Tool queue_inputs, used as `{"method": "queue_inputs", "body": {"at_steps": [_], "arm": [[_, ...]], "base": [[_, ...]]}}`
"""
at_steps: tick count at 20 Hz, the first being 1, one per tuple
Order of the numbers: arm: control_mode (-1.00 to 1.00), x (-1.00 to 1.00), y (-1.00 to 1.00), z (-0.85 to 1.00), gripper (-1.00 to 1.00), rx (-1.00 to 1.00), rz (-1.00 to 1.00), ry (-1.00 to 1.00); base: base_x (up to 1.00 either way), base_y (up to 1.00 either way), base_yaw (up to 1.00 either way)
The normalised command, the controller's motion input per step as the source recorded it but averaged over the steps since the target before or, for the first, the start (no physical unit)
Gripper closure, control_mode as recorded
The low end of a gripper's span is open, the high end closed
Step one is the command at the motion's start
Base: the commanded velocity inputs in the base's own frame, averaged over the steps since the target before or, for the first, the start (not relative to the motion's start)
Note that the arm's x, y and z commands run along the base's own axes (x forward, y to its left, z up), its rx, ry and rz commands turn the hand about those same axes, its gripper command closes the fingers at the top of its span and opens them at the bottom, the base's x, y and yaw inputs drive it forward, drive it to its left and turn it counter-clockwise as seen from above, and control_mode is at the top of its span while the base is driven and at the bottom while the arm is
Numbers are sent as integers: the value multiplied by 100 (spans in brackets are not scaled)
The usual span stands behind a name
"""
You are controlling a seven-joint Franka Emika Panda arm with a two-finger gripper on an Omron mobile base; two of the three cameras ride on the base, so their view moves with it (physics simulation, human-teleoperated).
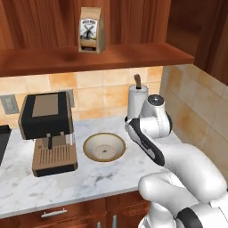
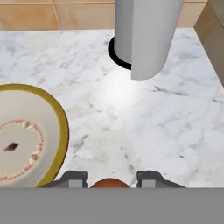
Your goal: Pick the egg and butter from the fridge and place them by the bowl for mixing.
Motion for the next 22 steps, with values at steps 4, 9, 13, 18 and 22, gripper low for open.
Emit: {"method": "queue_inputs", "body": {"at_steps": [4, 9, 13, 18, 22], "arm": [[-100, 98, 0, -51, 100, 0, 0, 0], [-100, 63, 0, -41, 100, -1, 0, 0], [-100, 53, 1, -41, 100, 0, 0, 0], [-100, 18, 2, -11, -100, -1, 0, 0], [-100, 3, 0, 23, -100, 3, -2, 1]], "base": [[0, 0, 0], [0, 0, 0], [0, 0, 0], [0, 0, 0], [0, 0, 0]]}}
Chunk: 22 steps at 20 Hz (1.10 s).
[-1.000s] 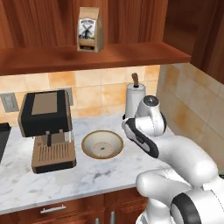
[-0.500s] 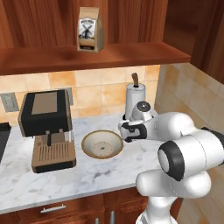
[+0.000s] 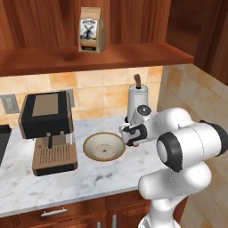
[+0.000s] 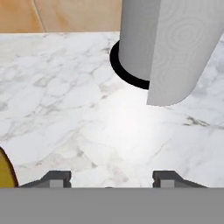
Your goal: Pick the egg and butter from the fridge and place them by the bowl for mixing.
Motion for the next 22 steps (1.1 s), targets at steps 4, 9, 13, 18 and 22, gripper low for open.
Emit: {"method": "queue_inputs", "body": {"at_steps": [4, 9, 13, 18, 22], "arm": [[-100, -2, 31, 99, -100, 10, -3, 0], [-100, -70, 40, 100, -100, 10, -3, 3], [-100, -100, 36, 100, -100, 1, -1, 9], [-100, -100, 32, 78, -100, -3, -3, 6], [-100, -100, 33, 95, -100, -10, 0, -49]], "base": [[0, 0, 0], [0, 0, 0], [0, 0, 0], [0, 0, 0], [0, 0, 0]]}}
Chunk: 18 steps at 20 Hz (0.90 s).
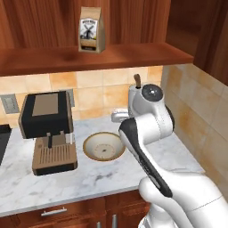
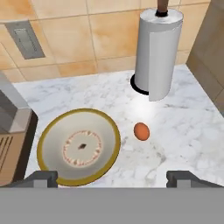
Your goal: Pick the egg and butter from the fridge and place them by the bowl for mixing.
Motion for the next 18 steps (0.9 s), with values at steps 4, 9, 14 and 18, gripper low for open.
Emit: {"method": "queue_inputs", "body": {"at_steps": [4, 9, 14, 18], "arm": [[100, -9, 0, 3, -100, 0, 0, -5], [100, 0, 0, 0, -100, 0, 0, 0], [100, 0, 0, 0, -100, 0, 0, 0], [100, 0, 0, 0, -100, 0, 0, 0]], "base": [[-21, 0, 0], [-100, 60, -25], [-58, 37, -85], [0, 0, -100]]}}
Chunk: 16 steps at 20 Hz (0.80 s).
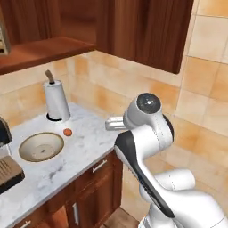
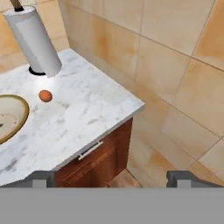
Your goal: Pick the egg and butter from the fridge and place them by the bowl for mixing.
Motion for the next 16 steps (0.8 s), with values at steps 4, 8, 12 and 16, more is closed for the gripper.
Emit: {"method": "queue_inputs", "body": {"at_steps": [4, 8, 12, 16], "arm": [[100, 0, 0, 0, -100, 0, 0, 0], [100, 0, 0, 0, -100, 0, 0, 0], [100, 0, 0, 0, -100, 0, 0, 0], [100, 0, 0, 0, -100, 0, 0, 0]], "base": [[0, 0, -100], [0, 0, -100], [0, 0, -100], [0, 0, -100]]}}
